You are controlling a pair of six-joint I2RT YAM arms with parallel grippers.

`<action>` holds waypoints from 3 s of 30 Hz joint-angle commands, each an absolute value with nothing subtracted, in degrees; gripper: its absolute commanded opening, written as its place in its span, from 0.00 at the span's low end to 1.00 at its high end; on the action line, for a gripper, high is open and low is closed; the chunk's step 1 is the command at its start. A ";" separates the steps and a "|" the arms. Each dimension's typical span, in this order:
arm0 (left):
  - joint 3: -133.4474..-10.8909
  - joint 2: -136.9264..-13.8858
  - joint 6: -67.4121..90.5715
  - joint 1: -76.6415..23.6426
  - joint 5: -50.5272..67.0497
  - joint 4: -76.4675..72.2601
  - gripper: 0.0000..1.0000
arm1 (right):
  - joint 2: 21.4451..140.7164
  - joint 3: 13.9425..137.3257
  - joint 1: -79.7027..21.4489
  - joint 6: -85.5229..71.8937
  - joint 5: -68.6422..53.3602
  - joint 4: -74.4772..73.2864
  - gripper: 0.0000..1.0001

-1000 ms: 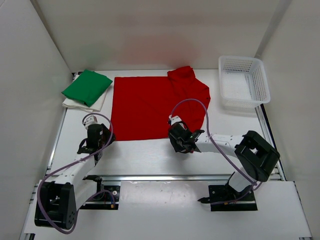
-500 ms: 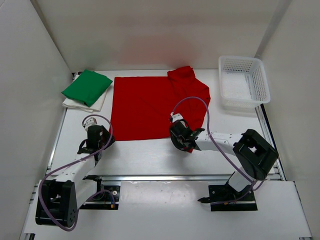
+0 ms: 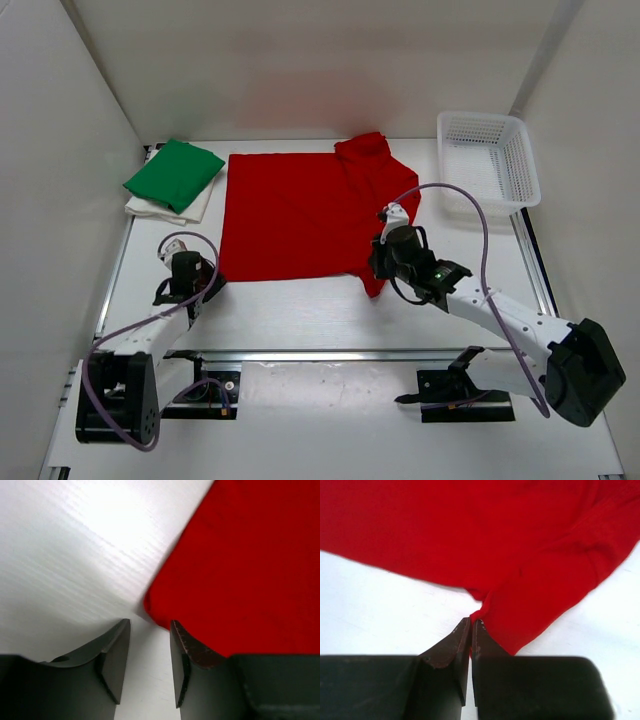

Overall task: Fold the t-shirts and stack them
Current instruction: Flatten out the tshirt

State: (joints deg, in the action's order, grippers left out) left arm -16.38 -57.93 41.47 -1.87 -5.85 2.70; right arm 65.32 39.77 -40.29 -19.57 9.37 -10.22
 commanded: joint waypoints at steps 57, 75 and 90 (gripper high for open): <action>-29.18 -48.94 36.29 4.30 -0.35 14.34 0.00 | 30.48 26.54 -26.21 -42.73 3.63 -25.78 0.00; -32.43 -45.36 36.04 0.79 1.76 17.40 0.00 | 4.93 27.96 -18.88 -53.51 -0.62 -52.92 0.00; -31.29 -45.35 35.16 -0.26 0.97 16.61 0.00 | 38.48 29.34 -32.32 -44.74 6.02 -19.60 0.00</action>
State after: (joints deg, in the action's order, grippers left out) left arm -30.81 -45.32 35.53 -0.47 0.51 17.96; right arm 32.95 25.89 -28.91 -48.23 -1.26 -31.35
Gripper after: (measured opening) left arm 0.025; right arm 0.017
